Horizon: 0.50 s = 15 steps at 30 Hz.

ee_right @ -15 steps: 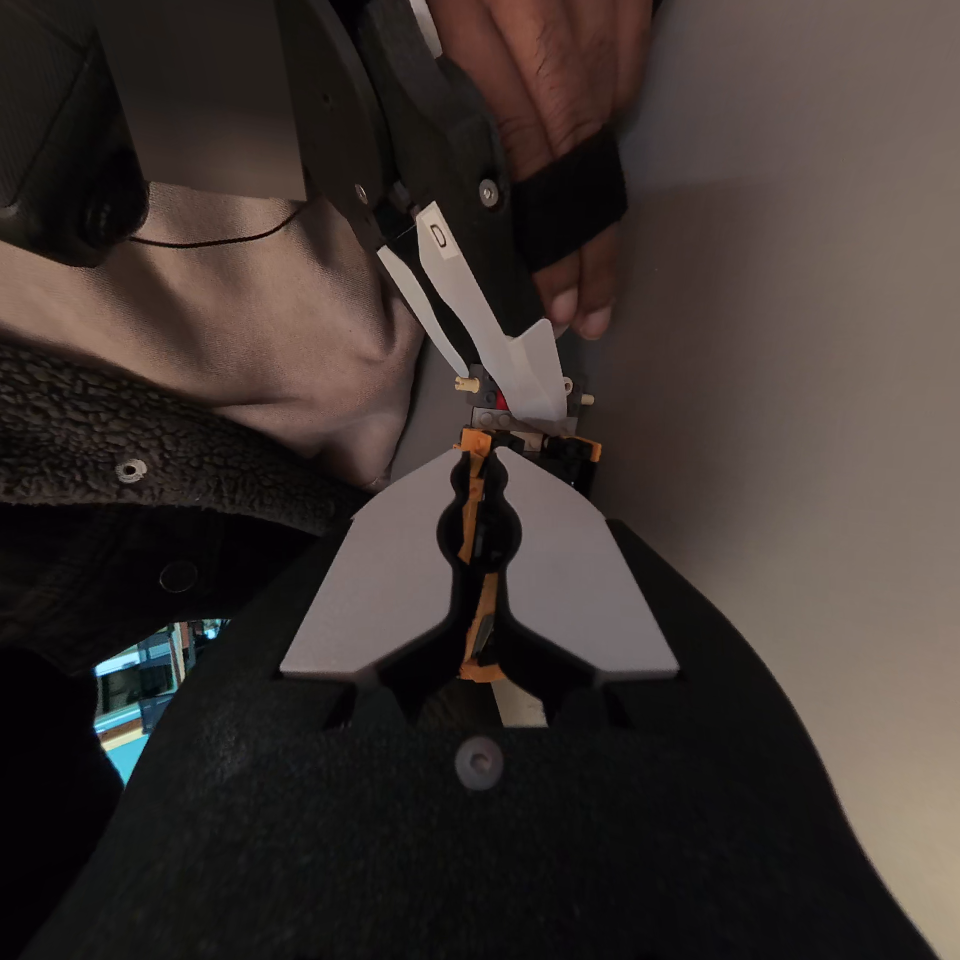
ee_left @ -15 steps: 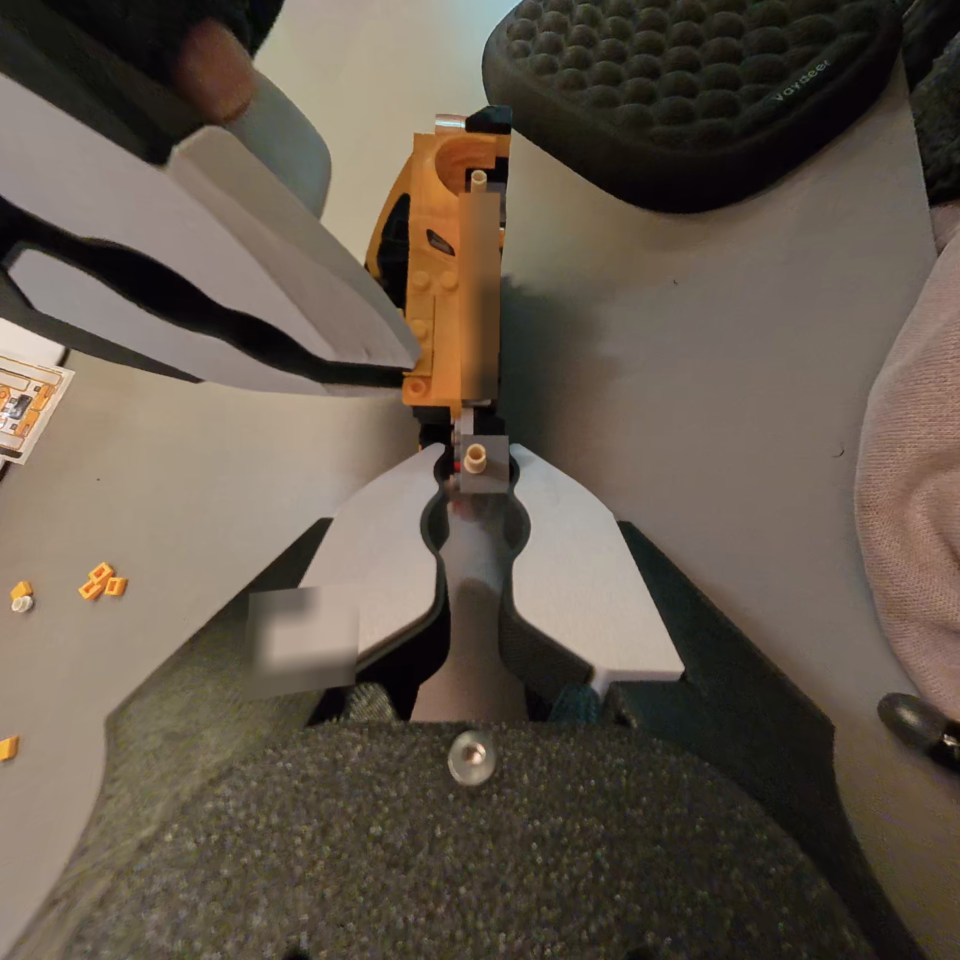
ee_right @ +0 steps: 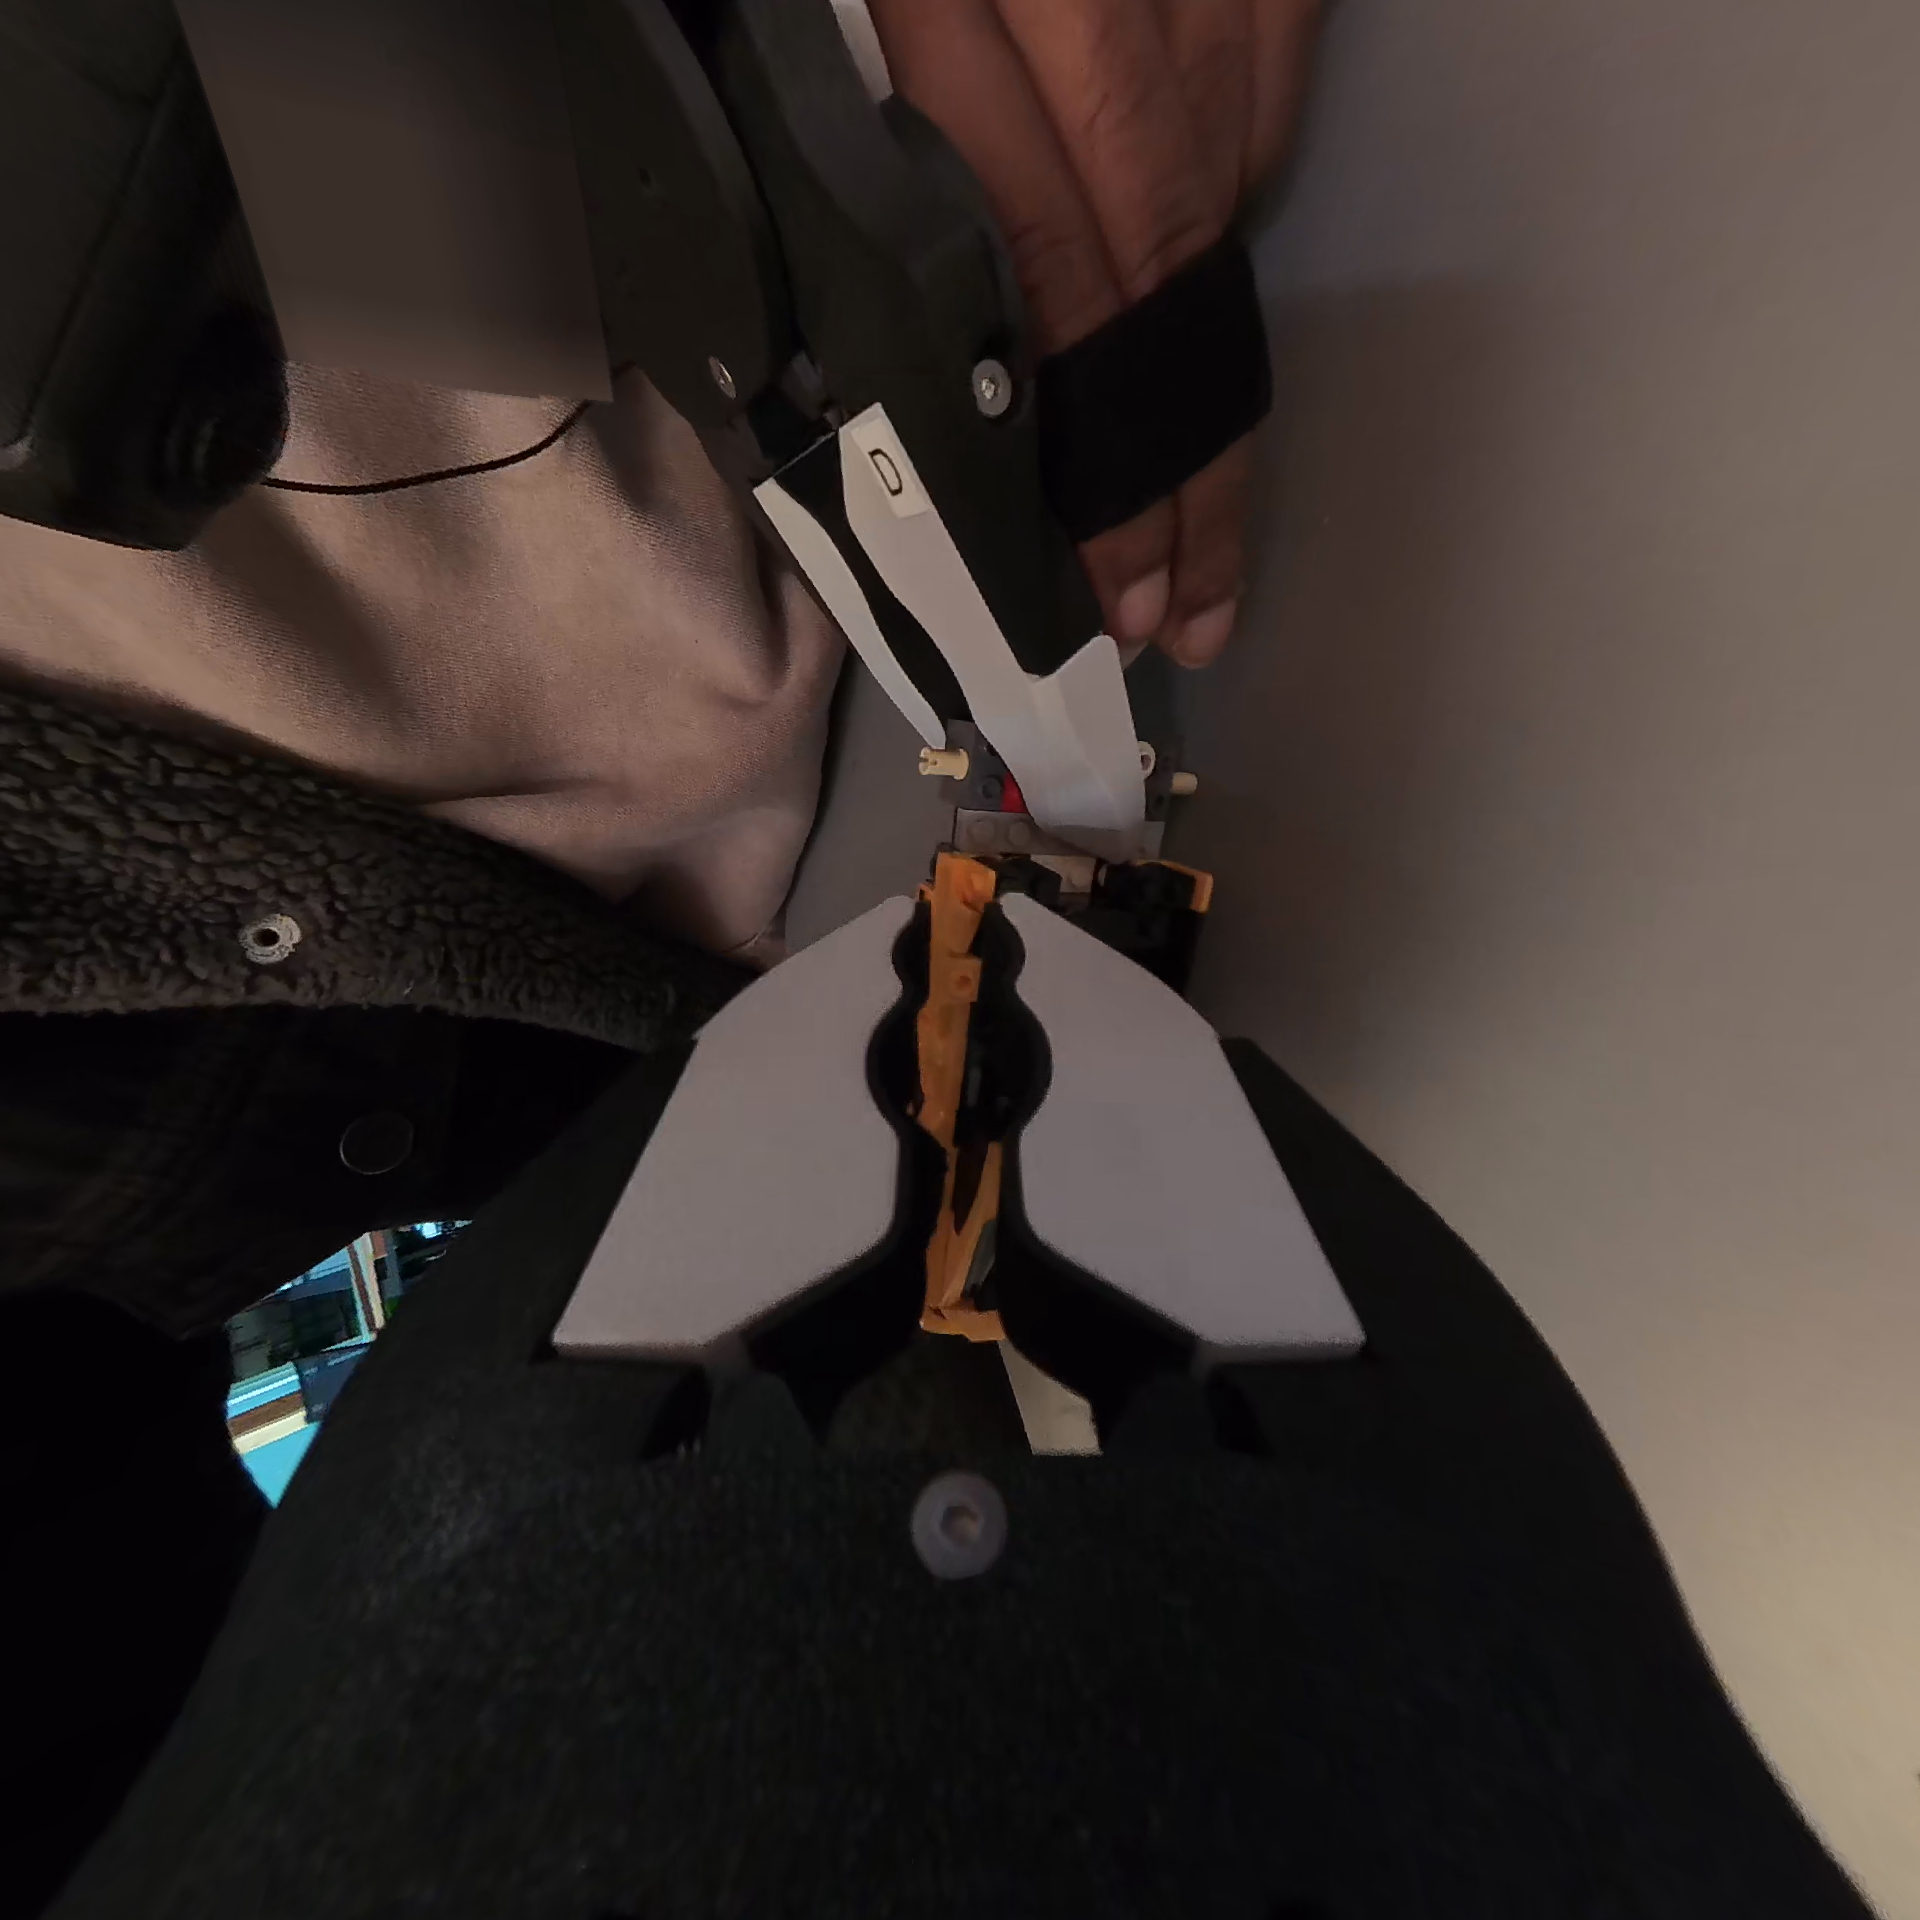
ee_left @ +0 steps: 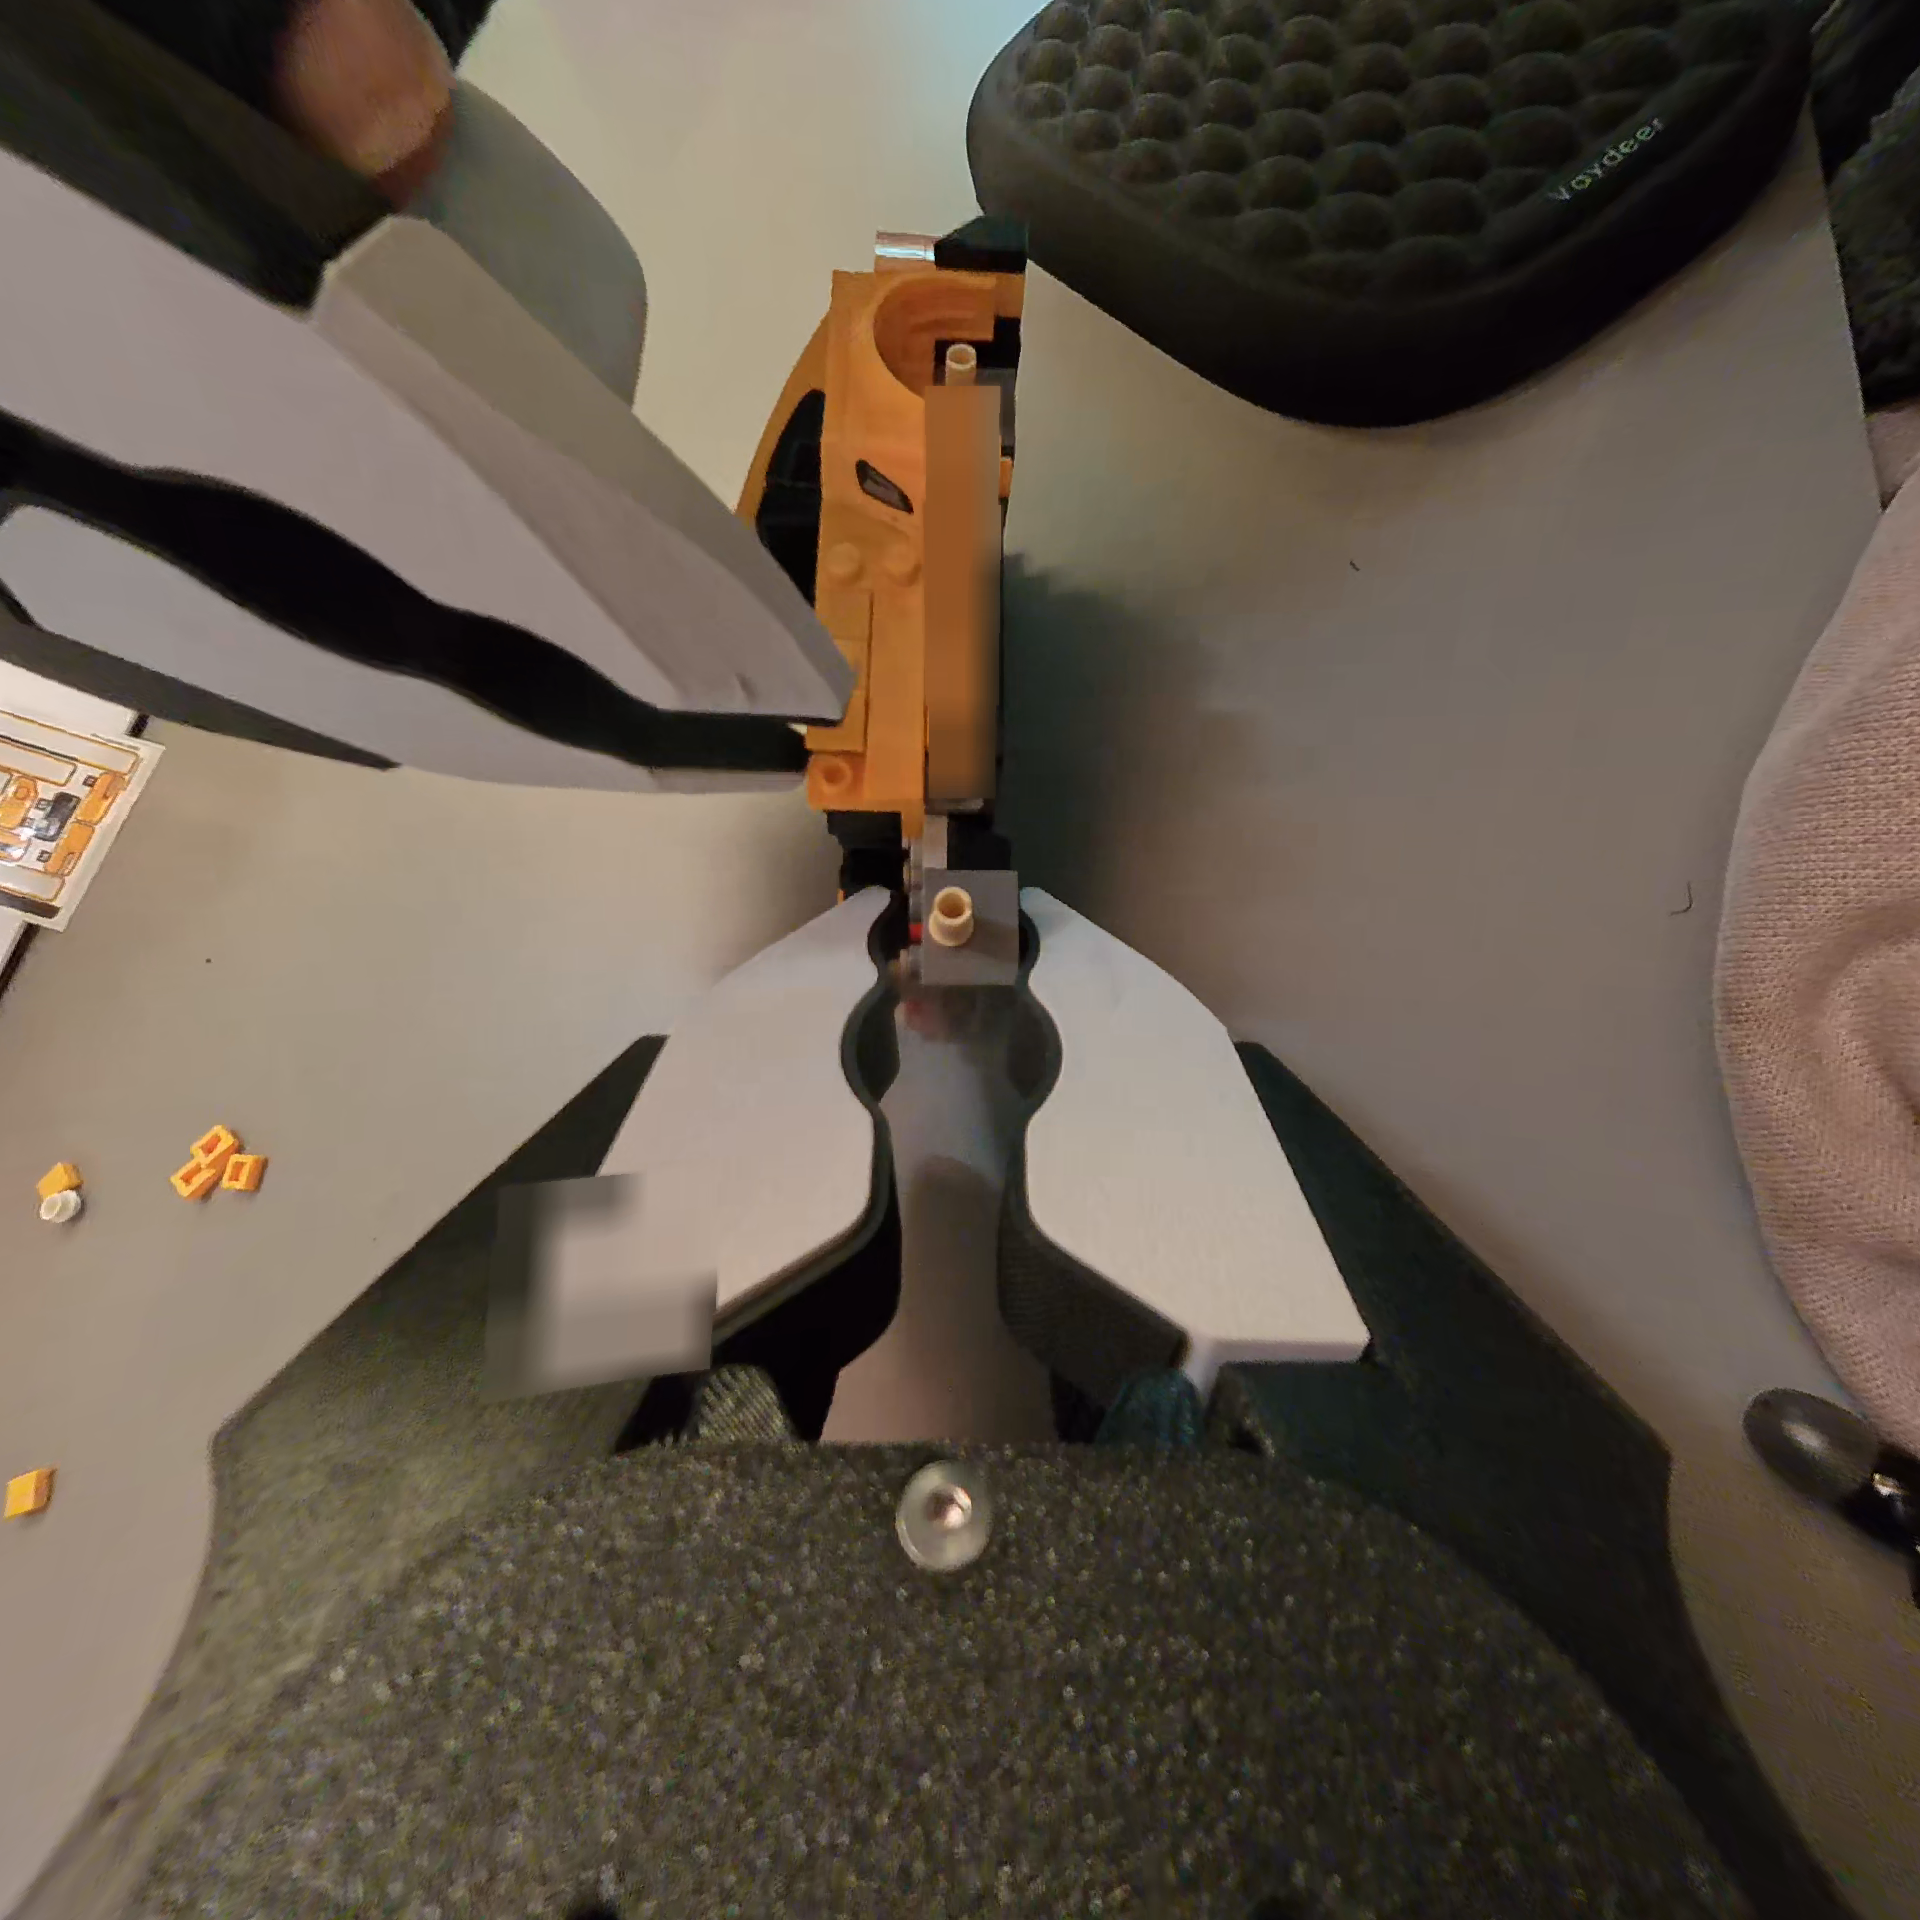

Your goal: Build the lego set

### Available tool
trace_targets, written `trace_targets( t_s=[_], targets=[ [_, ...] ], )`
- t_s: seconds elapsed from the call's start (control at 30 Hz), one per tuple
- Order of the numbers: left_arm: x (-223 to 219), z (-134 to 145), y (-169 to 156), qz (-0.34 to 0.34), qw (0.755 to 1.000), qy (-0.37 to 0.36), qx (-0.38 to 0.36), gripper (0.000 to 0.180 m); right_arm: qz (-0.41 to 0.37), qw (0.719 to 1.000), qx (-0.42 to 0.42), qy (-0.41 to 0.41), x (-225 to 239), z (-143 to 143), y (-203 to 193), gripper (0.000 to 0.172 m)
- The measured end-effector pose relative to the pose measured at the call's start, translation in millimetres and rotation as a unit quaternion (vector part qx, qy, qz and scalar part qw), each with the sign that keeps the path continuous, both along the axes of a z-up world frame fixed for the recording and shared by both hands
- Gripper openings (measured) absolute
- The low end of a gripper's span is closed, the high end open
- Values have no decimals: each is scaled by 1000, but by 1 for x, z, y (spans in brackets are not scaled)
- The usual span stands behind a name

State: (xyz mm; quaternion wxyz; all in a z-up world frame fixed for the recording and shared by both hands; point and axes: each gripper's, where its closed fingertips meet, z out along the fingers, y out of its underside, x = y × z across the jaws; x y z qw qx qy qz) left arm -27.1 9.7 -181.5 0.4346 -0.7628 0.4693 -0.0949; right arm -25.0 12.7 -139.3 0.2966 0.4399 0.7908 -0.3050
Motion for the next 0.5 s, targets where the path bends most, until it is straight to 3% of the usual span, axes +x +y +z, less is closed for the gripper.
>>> trace_targets(
  t_s=[0.5],
  targets=[
    [2,-2,-2,-5,1000,8,0,17,6,1000,5,6,4,-4,0,7]
  ],
)
